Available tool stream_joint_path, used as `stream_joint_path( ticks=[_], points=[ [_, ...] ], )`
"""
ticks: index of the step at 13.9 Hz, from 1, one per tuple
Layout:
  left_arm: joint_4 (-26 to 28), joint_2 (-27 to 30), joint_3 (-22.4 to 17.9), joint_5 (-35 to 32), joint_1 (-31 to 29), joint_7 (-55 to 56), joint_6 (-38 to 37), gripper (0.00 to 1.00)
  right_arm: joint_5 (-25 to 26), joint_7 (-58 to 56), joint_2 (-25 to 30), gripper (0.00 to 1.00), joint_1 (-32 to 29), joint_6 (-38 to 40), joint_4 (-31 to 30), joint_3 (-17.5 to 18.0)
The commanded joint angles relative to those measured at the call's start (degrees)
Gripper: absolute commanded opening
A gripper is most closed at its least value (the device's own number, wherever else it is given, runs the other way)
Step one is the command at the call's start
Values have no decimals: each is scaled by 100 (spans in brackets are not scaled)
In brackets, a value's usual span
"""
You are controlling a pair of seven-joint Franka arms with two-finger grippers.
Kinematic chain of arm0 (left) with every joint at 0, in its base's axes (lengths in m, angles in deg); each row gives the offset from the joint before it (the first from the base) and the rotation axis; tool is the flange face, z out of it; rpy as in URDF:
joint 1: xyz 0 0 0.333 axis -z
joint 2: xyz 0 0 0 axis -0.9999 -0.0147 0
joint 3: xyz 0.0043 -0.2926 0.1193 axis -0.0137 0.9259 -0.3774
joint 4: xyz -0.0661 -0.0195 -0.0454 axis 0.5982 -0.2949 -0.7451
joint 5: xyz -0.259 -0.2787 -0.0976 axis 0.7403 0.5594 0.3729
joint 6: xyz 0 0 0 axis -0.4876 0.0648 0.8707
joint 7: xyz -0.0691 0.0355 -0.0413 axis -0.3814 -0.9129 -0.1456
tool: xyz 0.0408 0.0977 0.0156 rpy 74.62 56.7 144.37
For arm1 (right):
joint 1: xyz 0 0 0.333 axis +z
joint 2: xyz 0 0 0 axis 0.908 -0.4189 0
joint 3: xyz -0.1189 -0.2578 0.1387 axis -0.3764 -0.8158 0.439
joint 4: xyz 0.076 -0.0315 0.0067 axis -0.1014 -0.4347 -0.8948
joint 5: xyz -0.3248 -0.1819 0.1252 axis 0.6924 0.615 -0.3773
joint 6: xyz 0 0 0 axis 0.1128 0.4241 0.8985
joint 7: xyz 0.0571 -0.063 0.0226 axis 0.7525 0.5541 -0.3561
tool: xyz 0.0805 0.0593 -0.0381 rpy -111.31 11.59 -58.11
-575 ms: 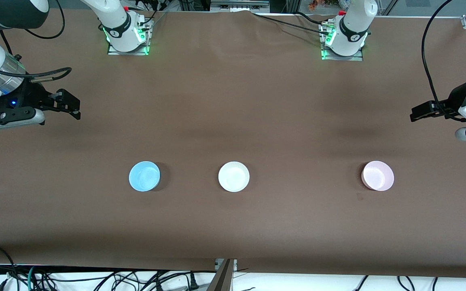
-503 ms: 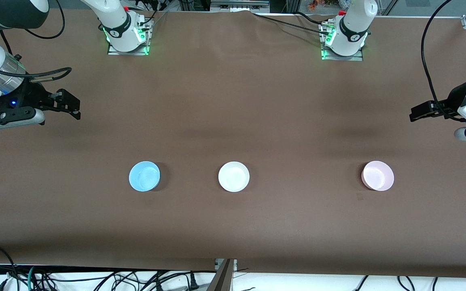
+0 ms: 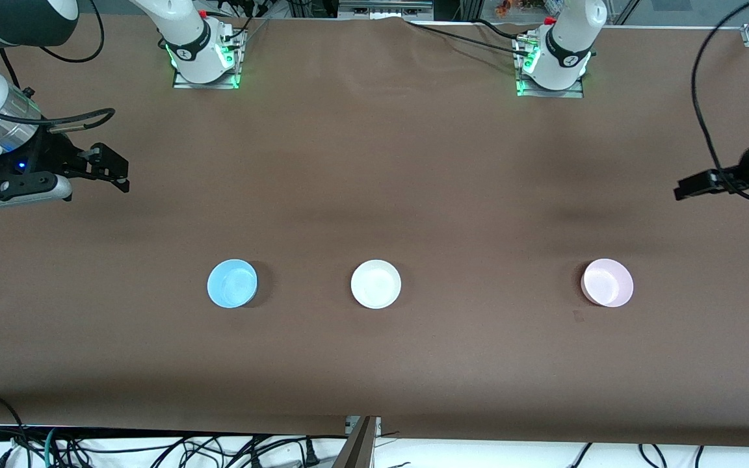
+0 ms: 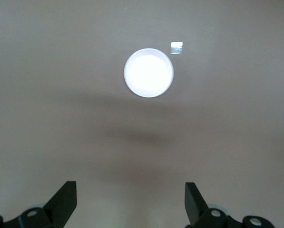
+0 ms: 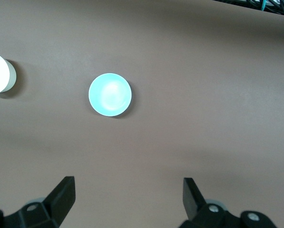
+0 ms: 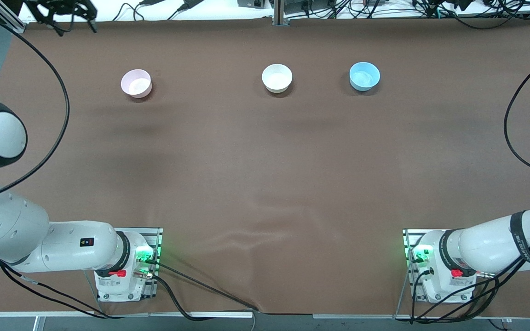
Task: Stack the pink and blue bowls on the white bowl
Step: 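Move the left gripper down toward the pink bowl, then grasp the pink bowl rim with the left gripper and lift it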
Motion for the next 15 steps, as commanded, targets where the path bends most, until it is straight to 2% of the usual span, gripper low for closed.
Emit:
stream_joint_path(
  ticks=[1,3,8,12,15],
  points=[
    [162,-532,-363,256,-119,-735,572,100,-89,-9,34,100,-43,36,2,32],
    [250,-953,-364,527,-312,-895,1056,100,-89,-9,34,100,-42,1,2,41],
    [346,-2149,-364,1345,-374,-1712,2487,100,-89,-9,25,100,-51,-17,2,41],
    [1075,-2397,-329,1608,-313,-2117,3903,100,-89,-9,34,100,-51,1,-7,32],
    [1103,-2494,-329,1732,-287,-2108,4002,96,-89,-9,26,100,-51,1,-7,32]
  ],
)
